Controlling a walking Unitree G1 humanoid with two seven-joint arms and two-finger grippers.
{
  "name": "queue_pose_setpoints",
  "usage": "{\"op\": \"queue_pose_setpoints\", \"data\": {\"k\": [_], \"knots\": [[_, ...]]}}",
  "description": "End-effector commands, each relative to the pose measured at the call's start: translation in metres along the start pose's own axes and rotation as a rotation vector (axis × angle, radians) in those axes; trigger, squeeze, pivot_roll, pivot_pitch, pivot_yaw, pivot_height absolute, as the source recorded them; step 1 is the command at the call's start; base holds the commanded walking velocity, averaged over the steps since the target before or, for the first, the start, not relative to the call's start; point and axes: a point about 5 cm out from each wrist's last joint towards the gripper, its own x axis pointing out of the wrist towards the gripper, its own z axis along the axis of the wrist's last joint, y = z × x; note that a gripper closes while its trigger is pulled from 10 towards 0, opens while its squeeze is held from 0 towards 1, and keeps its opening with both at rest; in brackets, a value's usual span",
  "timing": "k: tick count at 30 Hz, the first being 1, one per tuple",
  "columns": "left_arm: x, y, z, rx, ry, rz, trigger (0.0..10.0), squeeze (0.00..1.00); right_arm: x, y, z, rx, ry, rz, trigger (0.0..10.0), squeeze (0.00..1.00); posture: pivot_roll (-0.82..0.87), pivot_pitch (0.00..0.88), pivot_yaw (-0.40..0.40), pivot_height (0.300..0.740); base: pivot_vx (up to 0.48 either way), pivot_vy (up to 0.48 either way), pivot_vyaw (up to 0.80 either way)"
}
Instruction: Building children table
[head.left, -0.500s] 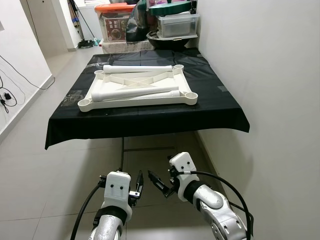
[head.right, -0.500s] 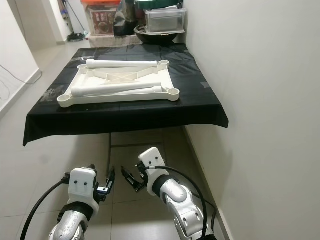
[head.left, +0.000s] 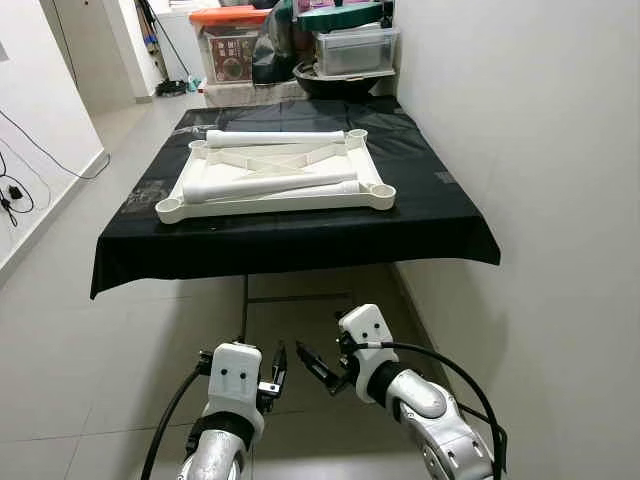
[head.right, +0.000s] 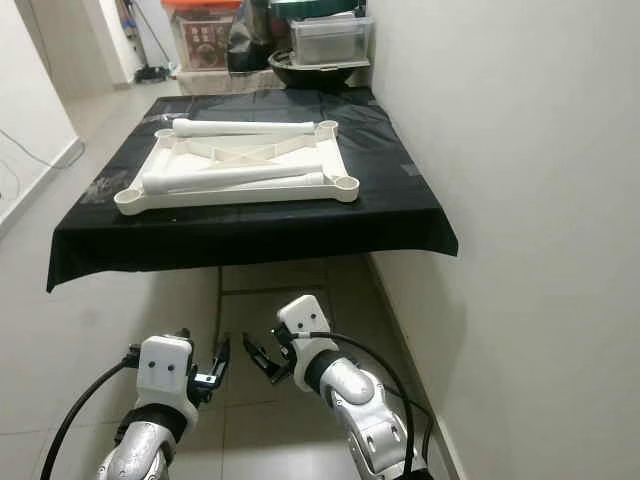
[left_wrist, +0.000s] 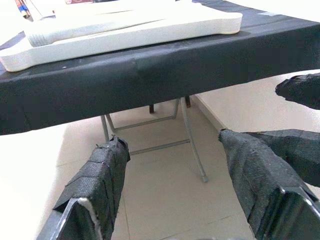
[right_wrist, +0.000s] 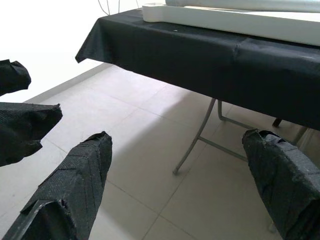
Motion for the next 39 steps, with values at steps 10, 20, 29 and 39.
{"op": "queue_pose_setpoints", "data": {"k": [10,20,29,39], "knots": [[0.028,0.0295,-0.0208,-0.064,0.158,0.25,10.0,0.0,0.0342,-0.0052,-0.0107,0.121,0.081,-0.236,10.0,0.0,-0.18,0.0,0.079,0.74,0.0,0.0,0.0],[0.0293,0.0269,-0.0202,-0.061,0.148,0.241,10.0,0.0,0.0338,-0.0062,-0.0107,0.113,0.078,-0.233,10.0,0.0,-0.17,0.0,0.085,0.74,0.0,0.0,0.0],[0.0297,0.0248,-0.0221,-0.061,0.144,0.239,10.0,0.0,0.0329,-0.0077,-0.0138,0.124,0.073,-0.225,10.0,0.0,-0.16,0.0,0.051,0.74,0.0,0.0,0.0],[0.0336,0.0217,-0.0232,-0.078,0.138,0.211,10.0,0.0,0.0339,-0.0098,-0.0151,0.082,0.086,-0.219,10.0,0.0,-0.16,0.0,0.02,0.74,0.0,0.0,0.0]]}}
